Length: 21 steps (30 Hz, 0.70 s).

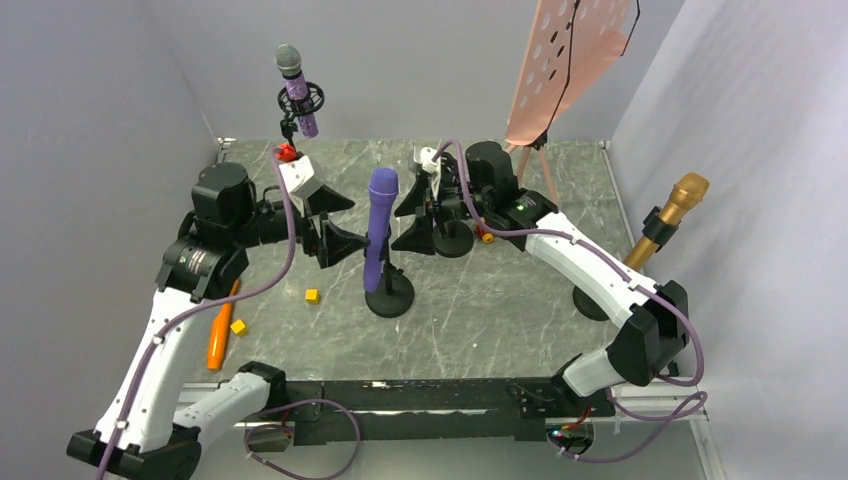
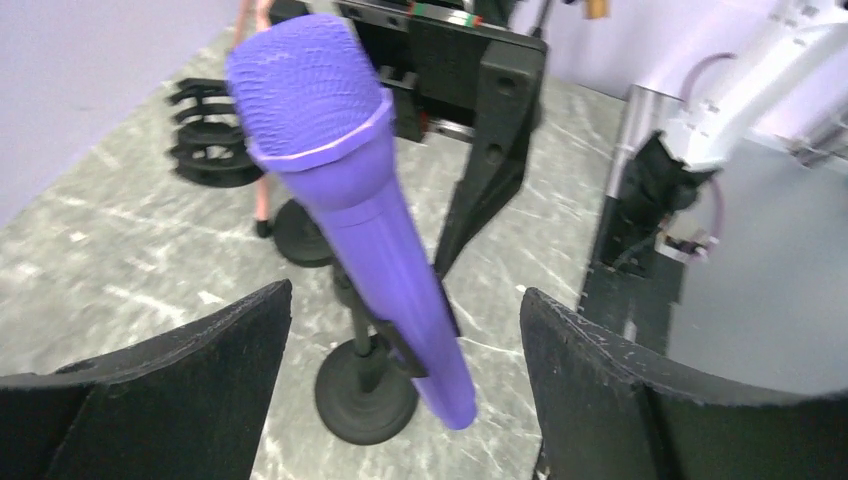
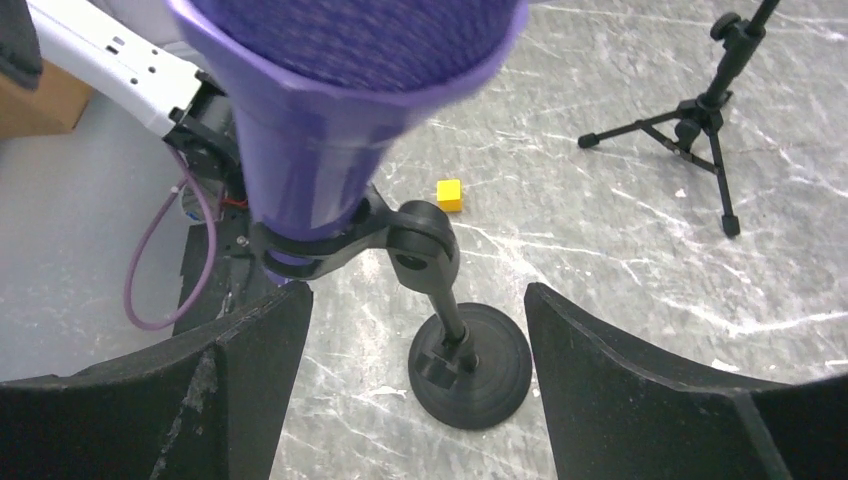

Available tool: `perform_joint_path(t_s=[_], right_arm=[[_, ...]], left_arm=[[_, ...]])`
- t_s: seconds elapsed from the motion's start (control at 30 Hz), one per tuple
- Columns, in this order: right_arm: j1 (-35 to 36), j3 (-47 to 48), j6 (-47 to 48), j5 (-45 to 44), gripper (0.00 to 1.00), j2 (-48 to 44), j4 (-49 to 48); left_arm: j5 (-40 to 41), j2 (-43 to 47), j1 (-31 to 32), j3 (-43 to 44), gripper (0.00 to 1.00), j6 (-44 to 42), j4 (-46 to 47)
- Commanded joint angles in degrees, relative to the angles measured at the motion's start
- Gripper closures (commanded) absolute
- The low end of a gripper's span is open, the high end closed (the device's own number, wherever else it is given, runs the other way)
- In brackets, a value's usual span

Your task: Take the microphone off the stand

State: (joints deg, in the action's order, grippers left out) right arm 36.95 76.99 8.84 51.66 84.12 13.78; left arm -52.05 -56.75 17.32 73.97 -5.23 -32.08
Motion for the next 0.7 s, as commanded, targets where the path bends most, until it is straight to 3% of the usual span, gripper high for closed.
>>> perform_joint_path(t_s=[0.0, 0.27, 0.43, 0.53, 0.67], right_arm=[[-0.2, -1.1, -1.7, -3.0, 0.18, -1.7, -4.8], [-0.2, -1.9, -0.1, -4.1, 0.18, -2.7, -3.9], [-0.2, -2.4, 0.8, -5.0, 0.18, -3.2, -3.2], [-0.2, -2.4, 1.2, -5.3, 0.18, -3.4, -2.6], [-0.2, -2.6, 1.2, -5.5, 0.18, -3.5, -2.4]], left_arm=[[17.4, -0.2, 0.4, -0.9, 0.15, 3.8, 0.0], [16.8, -3.4, 6.6, 0.0, 0.15, 8.8, 1.7], [17.1, -7.1, 8.0, 2.7, 0.21, 10.8, 4.1], [14.6, -8.7, 8.1, 4.1, 0.31, 10.0, 6.0], [9.4, -9.4, 8.0, 4.5, 0.6, 6.3, 5.9]])
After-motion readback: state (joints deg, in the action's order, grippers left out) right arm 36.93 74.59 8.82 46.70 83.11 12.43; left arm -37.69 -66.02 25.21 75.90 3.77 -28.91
